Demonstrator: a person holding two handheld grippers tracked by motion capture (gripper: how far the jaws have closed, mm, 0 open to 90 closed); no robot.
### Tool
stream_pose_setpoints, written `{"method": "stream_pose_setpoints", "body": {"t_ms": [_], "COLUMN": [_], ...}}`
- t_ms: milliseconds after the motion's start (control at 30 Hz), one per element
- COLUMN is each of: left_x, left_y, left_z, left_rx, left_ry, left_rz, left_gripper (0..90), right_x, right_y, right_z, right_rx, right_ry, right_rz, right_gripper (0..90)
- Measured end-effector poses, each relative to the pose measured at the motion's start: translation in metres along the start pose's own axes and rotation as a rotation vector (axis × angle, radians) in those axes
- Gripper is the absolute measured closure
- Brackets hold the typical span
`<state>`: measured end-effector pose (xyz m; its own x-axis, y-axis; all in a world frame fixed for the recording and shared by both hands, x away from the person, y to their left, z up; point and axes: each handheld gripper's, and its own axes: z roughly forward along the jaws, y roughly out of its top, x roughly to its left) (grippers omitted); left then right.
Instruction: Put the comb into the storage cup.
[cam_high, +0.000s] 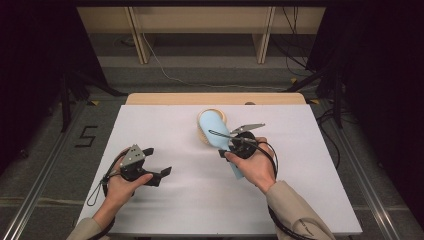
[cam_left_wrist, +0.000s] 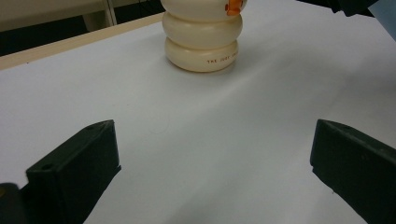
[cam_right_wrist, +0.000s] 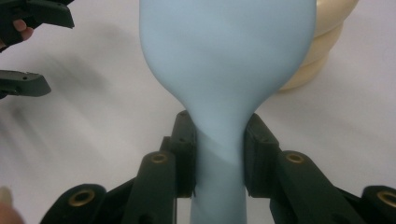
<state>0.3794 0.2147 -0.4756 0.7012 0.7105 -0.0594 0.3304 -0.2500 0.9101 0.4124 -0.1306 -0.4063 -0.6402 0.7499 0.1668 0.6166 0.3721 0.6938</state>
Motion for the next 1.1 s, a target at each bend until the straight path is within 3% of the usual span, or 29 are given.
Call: {"method": "stream_pose_setpoints", "body": {"t_ms": [600, 900, 1100], "left_x": [-0.001, -0.015, -0.024], "left_y": [0.004, 0.012, 0.016], "left_z": [-0.002, -0.001, 0.001], "left_rx": [-0.016, -0.023, -0.025], "left_ry": [-0.026, -0.034, -0.062], "left_rz": [-0.027, -0.02, -0.008], "left_gripper": [0.0, 0.0, 0.0], "right_x": [0.004, 0.006, 0.009], "right_y": [0.0, -0.001, -0.002], "right_z": [0.003, 0.004, 0.007], "right_rx": [-0.035, -0.049, -0.07], "right_ry": [-0.002, -0.002, -0.006], "right_rz": [0.006, 0.01, 0.008], "right_gripper": [70.1, 70.1, 70.1]}}
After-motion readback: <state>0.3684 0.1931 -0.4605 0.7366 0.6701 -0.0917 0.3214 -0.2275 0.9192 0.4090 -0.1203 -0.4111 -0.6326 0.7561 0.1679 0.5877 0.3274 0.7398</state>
